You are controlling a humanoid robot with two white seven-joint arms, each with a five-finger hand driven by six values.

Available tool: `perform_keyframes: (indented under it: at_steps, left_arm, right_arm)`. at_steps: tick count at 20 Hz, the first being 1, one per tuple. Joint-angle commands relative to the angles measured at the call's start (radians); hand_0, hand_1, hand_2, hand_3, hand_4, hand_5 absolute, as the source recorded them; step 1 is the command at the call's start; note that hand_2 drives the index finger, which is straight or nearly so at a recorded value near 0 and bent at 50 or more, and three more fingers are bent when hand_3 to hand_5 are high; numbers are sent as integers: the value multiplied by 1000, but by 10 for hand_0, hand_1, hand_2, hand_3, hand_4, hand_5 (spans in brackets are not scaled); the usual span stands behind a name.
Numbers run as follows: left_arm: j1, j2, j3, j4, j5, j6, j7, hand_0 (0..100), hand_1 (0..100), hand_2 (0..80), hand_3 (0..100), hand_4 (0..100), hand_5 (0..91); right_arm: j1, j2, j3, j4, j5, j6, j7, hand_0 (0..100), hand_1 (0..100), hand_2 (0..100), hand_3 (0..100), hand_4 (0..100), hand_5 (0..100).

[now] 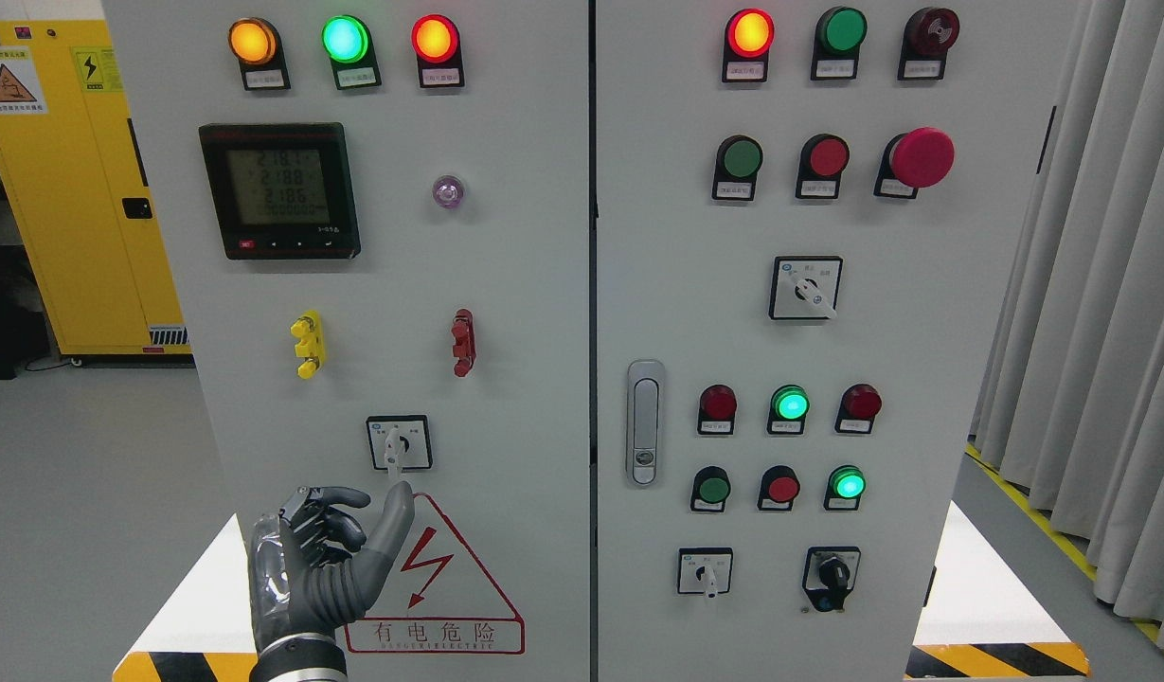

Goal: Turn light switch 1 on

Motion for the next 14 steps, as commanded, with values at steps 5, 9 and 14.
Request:
perform_keyframes:
  at_steps: [5,9,14]
  left_arm:
    - [-29,-8,1,27,-31,19,-1,83,738,606,907,849,773]
    - [-46,-10,1,50,-33,25,1,85,738,605,907,850,774]
    - [-58,-11,1,70,-33,34,1,86,736,605,907,851,774]
  right_arm:
    - [0,0,0,0,-29,1,-1,0,500,40,0,0,0]
    - [0,0,0,0,-29,1,1,0,500,40,0,0,0]
    - [0,0,0,0,-29,1,-1,0,500,40,0,0,0]
